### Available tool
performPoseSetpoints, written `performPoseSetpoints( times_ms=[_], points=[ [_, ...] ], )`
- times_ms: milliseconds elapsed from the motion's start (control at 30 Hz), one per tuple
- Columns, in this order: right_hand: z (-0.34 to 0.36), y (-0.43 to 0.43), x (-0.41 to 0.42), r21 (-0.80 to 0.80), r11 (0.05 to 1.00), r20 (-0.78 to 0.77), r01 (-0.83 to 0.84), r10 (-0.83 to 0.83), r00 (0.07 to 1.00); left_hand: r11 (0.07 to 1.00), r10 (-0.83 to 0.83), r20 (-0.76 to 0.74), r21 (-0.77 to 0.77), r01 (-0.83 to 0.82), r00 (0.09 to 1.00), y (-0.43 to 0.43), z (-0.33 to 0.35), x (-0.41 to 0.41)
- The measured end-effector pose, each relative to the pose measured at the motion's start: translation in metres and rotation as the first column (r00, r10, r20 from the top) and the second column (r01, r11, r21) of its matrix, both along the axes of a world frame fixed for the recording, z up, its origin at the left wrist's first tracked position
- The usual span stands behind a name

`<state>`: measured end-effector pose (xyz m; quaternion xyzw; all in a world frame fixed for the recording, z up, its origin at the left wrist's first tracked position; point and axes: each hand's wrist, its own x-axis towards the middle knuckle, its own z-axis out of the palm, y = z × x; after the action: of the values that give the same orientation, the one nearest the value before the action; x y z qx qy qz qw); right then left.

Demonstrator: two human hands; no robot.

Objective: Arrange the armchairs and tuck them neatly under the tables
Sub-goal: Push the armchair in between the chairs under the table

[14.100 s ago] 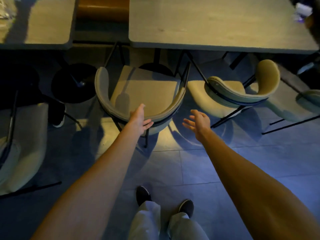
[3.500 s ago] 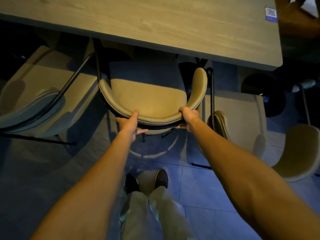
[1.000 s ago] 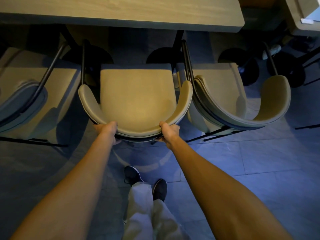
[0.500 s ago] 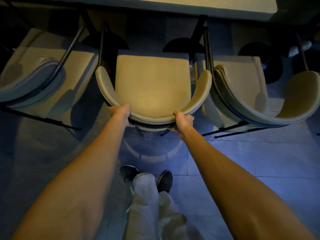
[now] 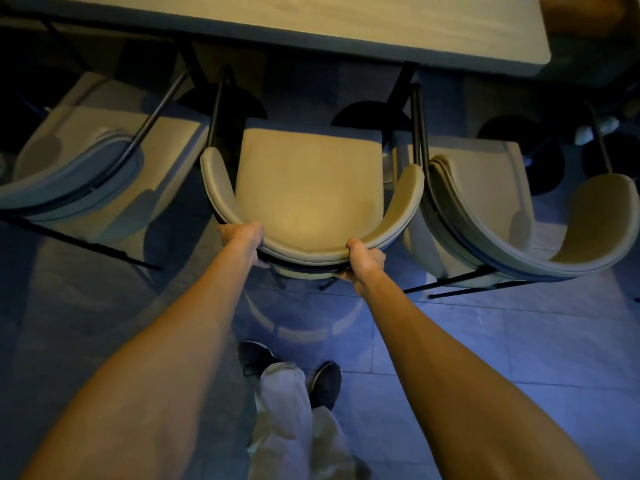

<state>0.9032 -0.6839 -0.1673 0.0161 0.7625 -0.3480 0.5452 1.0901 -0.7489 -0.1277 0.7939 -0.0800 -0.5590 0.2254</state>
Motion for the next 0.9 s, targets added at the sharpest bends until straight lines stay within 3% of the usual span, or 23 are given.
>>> performPoseSetpoints(
  times_ms=[433,900],
  points=[
    [0.0009,0.0026,0.0022,-0.033,0.999,0.009,-0.004,0.004,1.000,0.996,-0.080,0.059,-0.025,0.082,0.995,0.0025,-0.0039,0.0069],
    [0.0024,-0.0003,-0.0027,-0.017,1.000,0.045,-0.017,0.018,0.999,0.993,-0.085,0.021,-0.084,0.086,0.996,0.0059,-0.0078,0.0061]
  ],
)
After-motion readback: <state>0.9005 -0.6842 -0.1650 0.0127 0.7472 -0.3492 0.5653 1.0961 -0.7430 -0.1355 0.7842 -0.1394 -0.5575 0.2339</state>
